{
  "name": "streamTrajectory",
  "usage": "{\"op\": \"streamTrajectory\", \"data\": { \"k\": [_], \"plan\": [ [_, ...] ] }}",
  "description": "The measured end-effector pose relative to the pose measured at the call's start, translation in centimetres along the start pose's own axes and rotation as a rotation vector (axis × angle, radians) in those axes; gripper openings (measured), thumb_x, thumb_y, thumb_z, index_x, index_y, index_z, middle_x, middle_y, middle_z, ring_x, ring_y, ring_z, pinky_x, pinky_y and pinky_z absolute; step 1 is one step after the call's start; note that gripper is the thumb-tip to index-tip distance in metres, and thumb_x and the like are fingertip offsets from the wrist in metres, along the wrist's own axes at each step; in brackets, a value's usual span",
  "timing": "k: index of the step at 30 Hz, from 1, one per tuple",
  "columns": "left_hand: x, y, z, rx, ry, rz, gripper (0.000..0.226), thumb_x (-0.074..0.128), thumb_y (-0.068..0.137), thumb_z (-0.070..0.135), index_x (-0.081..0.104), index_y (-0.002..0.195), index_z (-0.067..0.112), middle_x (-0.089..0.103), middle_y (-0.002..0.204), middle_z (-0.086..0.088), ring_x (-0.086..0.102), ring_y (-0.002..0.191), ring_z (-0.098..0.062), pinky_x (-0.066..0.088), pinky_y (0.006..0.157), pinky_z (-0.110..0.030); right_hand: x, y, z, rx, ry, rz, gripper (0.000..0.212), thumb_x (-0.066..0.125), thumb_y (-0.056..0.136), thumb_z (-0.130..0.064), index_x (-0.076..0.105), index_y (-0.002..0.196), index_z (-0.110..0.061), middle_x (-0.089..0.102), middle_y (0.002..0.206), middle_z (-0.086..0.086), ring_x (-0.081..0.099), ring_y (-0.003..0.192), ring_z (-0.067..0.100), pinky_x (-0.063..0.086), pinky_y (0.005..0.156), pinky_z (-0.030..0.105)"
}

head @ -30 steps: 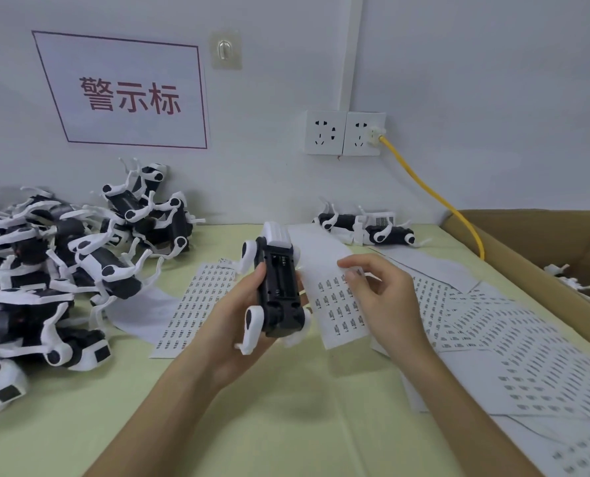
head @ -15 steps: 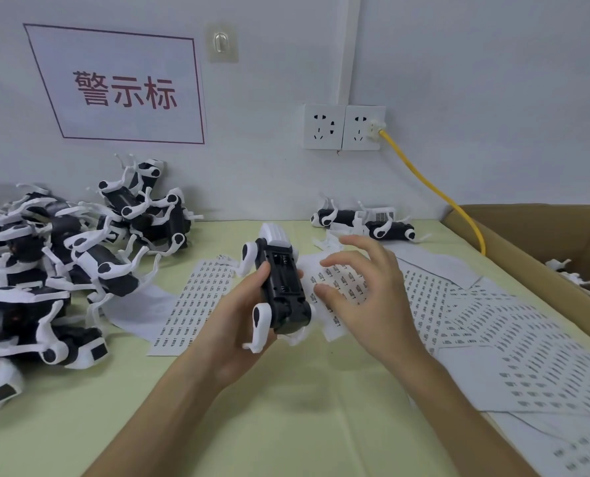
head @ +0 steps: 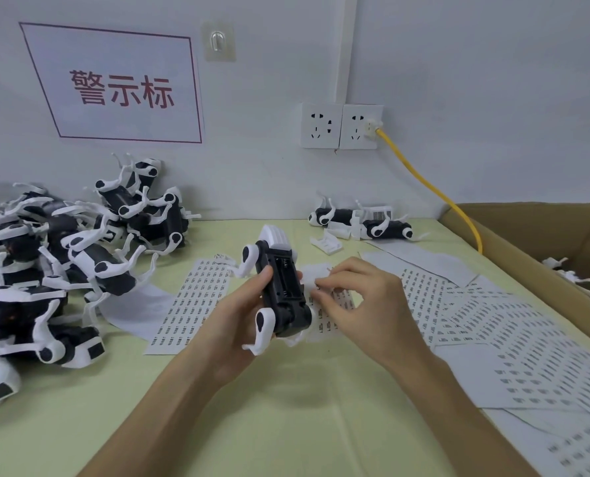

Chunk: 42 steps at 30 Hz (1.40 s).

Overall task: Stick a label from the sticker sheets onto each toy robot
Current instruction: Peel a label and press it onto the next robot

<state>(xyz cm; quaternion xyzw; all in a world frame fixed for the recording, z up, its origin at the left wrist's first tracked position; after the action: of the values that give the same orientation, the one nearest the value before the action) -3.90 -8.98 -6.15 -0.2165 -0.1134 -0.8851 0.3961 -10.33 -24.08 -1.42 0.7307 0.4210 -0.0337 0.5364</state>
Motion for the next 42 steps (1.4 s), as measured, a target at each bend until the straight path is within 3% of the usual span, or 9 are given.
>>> {"op": "streamTrajectory", "data": {
  "k": [5,8,15,19,22,27,35,38,42],
  "plan": [
    [0.7,-0.4,-0.3,-0.067,0.047,-0.092,0.046,0.076,0.082,0.059,0.078,0.117,0.029,0.074,0.116,0.003,0.072,0.105,-0.020,0.058,0.082,-0.028,0.1,0.0,0.2,-0.001,0.015,0.011,0.007,0.083,0.080,-0.002,0.079,0.079,-0.008,0.065,0.074,-0.001,0.060,0.064,0.013,0.054,0.061,0.036],
    [1.4,-0.6,-0.7,-0.107,0.048,-0.157,0.037,0.061,0.098,0.051,0.077,0.120,0.026,0.075,0.118,0.002,0.073,0.104,-0.017,0.056,0.070,-0.018,0.3,-0.1,0.3,0.025,0.024,-0.008,0.011,0.082,0.079,0.000,0.076,0.073,-0.007,0.063,0.070,-0.002,0.058,0.061,0.011,0.052,0.060,0.035],
    [2.0,-0.5,-0.8,-0.096,0.100,-0.164,0.050,0.078,0.083,0.054,0.078,0.117,0.017,0.075,0.123,-0.006,0.072,0.114,-0.020,0.058,0.082,-0.021,1.3,-0.4,0.6,0.121,0.052,-0.077,0.014,0.076,0.081,-0.001,0.075,0.069,-0.009,0.064,0.069,-0.001,0.059,0.062,0.013,0.052,0.064,0.037],
    [1.0,-0.3,-1.1,-0.135,0.121,-0.067,0.046,0.072,0.086,0.049,0.079,0.114,0.014,0.075,0.118,-0.011,0.073,0.106,-0.024,0.058,0.077,-0.024,1.5,-0.4,1.1,0.173,0.056,-0.096,0.014,0.073,0.080,-0.003,0.075,0.069,-0.012,0.066,0.068,-0.001,0.062,0.062,0.015,0.052,0.065,0.039],
    [0.8,-0.2,-0.9,-0.121,0.125,-0.049,0.043,0.071,0.085,0.052,0.080,0.112,0.021,0.075,0.121,-0.008,0.072,0.111,-0.023,0.059,0.085,-0.027,1.6,-0.5,1.9,0.258,0.113,-0.121,0.014,0.076,0.082,-0.006,0.079,0.073,-0.017,0.071,0.071,-0.008,0.066,0.067,0.012,0.055,0.069,0.036],
    [0.9,-0.3,-1.0,-0.144,0.005,-0.035,0.042,0.068,0.088,0.048,0.079,0.118,0.019,0.074,0.123,-0.009,0.074,0.110,-0.025,0.058,0.069,-0.020,1.6,-0.7,2.7,0.387,0.206,-0.151,0.009,0.087,0.078,-0.031,0.078,0.075,-0.030,0.073,0.073,-0.023,0.071,0.071,0.003,0.057,0.071,0.022],
    [0.5,-0.3,-1.2,-0.139,-0.023,-0.030,0.044,0.066,0.090,0.044,0.075,0.126,0.020,0.072,0.128,-0.013,0.073,0.111,-0.025,0.058,0.072,-0.022,1.4,-0.8,2.2,0.372,0.204,-0.064,0.012,0.086,0.077,-0.030,0.078,0.072,-0.023,0.072,0.072,-0.018,0.069,0.069,0.005,0.054,0.068,0.018],
    [0.5,0.0,-1.2,-0.117,0.049,-0.057,0.041,0.070,0.089,0.045,0.075,0.123,0.024,0.071,0.130,-0.010,0.069,0.119,-0.025,0.059,0.090,-0.030,1.5,-0.8,1.9,0.352,0.205,-0.079,0.016,0.079,0.076,-0.036,0.077,0.071,-0.021,0.071,0.072,-0.016,0.068,0.069,0.008,0.054,0.067,0.020],
    [0.5,0.1,-1.7,-0.127,0.148,-0.061,0.046,0.073,0.082,0.047,0.076,0.118,0.019,0.073,0.124,-0.010,0.069,0.114,-0.023,0.055,0.100,-0.036,1.9,-0.8,2.1,0.331,0.170,-0.127,0.015,0.078,0.078,-0.015,0.075,0.067,-0.025,0.070,0.068,-0.014,0.067,0.066,0.008,0.053,0.065,0.021]
  ]
}}
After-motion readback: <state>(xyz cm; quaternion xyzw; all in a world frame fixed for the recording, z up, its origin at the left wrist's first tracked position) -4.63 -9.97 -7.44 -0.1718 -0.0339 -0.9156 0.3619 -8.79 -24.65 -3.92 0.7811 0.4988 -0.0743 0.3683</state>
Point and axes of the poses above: each hand's wrist, its own y-axis towards the middle knuckle, its own x-axis out of the palm, z = x × y, the point moved 7 cm from there along y, towards the middle knuckle
